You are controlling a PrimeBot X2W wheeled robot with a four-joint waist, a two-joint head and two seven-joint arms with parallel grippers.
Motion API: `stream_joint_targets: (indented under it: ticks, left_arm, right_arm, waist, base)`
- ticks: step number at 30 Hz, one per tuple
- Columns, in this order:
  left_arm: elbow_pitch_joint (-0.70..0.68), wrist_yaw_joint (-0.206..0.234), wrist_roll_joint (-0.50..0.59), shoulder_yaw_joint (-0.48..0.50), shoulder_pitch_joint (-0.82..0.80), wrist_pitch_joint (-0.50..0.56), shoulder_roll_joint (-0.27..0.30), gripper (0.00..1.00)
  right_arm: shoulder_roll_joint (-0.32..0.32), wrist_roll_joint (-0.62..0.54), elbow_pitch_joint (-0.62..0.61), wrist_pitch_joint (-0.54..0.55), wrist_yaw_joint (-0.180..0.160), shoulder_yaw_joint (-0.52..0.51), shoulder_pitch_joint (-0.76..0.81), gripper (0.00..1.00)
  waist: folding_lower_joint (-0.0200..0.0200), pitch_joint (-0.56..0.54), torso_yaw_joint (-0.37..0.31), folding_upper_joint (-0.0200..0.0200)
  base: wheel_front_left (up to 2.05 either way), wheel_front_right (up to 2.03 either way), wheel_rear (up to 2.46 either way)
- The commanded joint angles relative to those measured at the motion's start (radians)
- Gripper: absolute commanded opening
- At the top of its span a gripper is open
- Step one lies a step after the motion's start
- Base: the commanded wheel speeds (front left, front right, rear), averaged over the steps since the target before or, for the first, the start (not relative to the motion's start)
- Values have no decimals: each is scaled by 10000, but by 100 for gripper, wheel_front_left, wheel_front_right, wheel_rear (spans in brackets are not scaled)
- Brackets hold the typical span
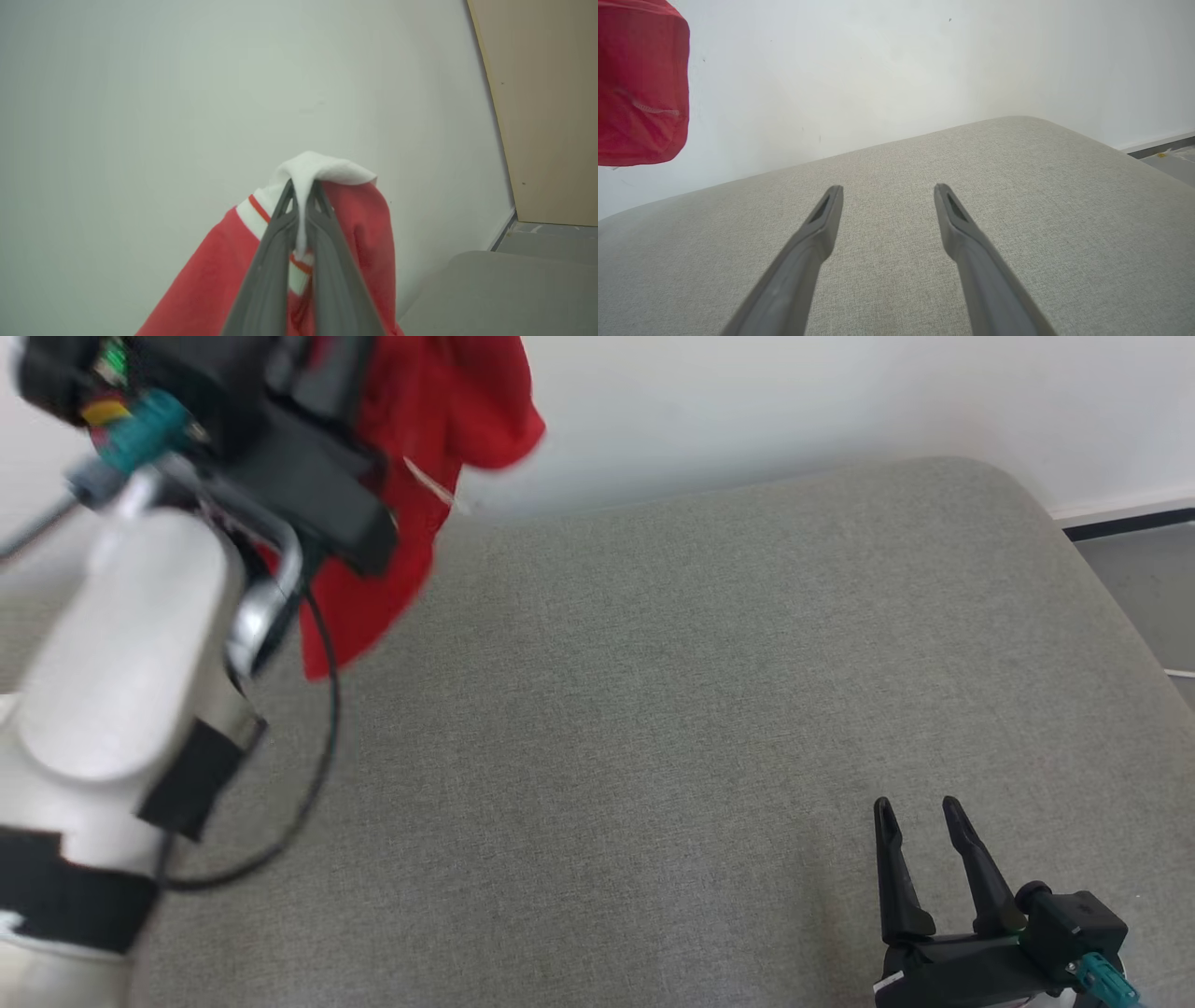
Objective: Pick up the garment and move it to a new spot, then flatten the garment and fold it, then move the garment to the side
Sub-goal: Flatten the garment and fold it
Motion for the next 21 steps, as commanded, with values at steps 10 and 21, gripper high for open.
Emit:
stream_joint_targets:
  ticks: [10, 21]
  left_arm:
    - [920, 298, -819, -808, 3271, -594, -1399, 0]
    - [2567, 41, -1162, -2774, 5285, -1087, -3216, 0]
  right_arm:
    - [9, 43, -12, -57, -22, -5, -170, 100]
    - [9, -124, 66, -59, -22, -11, -330, 100]
  waist:
    - [1, 288, -102, -1]
    - [1, 374, 16, -1]
  base:
    - [0, 0, 0]
    - [0, 0, 0]
